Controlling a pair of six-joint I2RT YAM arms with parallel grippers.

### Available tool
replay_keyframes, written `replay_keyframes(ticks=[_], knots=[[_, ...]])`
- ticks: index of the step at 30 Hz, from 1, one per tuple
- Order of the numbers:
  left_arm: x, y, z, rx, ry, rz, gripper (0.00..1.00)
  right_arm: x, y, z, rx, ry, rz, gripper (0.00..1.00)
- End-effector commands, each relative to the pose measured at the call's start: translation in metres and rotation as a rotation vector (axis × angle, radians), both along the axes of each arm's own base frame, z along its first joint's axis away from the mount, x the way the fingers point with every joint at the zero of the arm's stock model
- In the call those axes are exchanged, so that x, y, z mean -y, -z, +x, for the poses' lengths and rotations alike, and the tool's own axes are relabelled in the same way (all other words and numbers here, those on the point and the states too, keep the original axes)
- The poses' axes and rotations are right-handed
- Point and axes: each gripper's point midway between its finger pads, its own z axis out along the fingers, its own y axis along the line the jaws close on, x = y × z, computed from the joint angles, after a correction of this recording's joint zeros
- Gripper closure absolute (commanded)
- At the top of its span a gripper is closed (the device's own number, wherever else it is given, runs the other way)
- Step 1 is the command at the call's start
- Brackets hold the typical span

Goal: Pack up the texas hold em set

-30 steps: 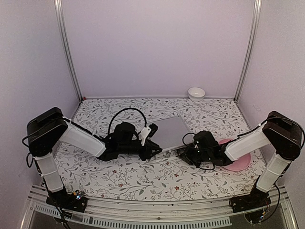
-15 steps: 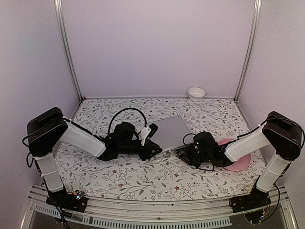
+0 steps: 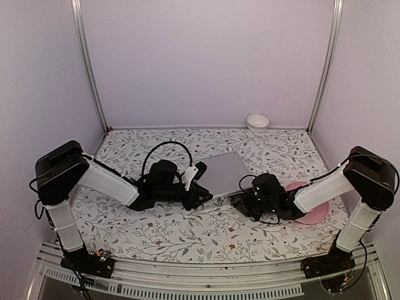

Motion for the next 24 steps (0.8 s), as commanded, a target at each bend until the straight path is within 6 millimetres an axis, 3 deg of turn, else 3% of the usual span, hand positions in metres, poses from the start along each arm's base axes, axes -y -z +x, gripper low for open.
replay_keyframes(ticks=[1,12,24], knots=[[-0.003,-0.001,0.003,0.002,-0.005,-0.004,0.70,-0.018,-0.005,-0.019,-0.038,-0.057,0.047,0.97],[-0.004,-0.002,0.003,0.004,-0.007,-0.005,0.71,-0.018,-0.017,-0.025,-0.037,-0.012,0.027,0.97],[-0.005,-0.006,0.003,0.012,-0.013,-0.005,0.71,-0.012,-0.005,-0.013,-0.017,0.051,-0.027,0.97]])
